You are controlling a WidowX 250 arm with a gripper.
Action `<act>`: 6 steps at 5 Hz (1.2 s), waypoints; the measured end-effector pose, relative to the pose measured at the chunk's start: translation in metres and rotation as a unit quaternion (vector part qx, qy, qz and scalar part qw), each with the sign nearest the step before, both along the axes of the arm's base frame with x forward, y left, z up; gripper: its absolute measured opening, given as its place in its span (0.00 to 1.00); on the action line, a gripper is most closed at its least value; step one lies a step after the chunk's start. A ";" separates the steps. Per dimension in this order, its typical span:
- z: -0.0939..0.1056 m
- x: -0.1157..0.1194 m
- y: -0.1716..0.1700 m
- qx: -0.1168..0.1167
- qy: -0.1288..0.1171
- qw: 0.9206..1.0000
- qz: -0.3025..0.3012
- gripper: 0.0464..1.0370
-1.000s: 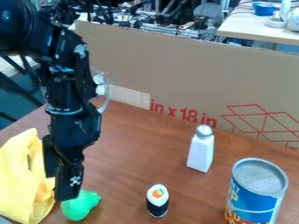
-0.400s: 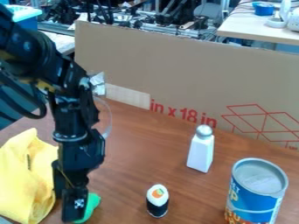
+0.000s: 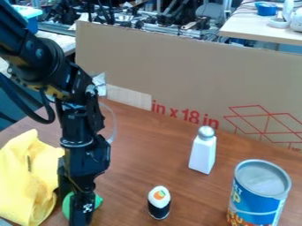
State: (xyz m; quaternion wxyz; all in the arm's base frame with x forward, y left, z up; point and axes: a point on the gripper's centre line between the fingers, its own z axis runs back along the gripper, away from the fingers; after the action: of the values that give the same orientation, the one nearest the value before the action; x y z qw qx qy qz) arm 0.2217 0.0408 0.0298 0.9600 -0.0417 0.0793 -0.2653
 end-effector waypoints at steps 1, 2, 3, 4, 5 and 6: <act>0.000 0.002 -0.004 0.009 -0.004 1.000 0.025 0.90; 0.021 0.003 -0.014 0.035 -0.029 0.998 0.051 0.83; 0.058 -0.003 -0.031 0.073 -0.024 0.994 0.079 0.83; 0.086 0.004 -0.062 0.103 -0.072 0.990 0.069 0.83; 0.078 0.010 -0.101 0.069 -0.093 0.993 0.038 0.83; 0.061 0.001 -0.130 0.051 -0.071 0.996 0.006 0.83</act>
State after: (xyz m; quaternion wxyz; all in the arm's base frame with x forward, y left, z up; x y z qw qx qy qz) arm 0.2227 -0.0888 0.0905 0.9657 0.0255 0.0239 -0.2573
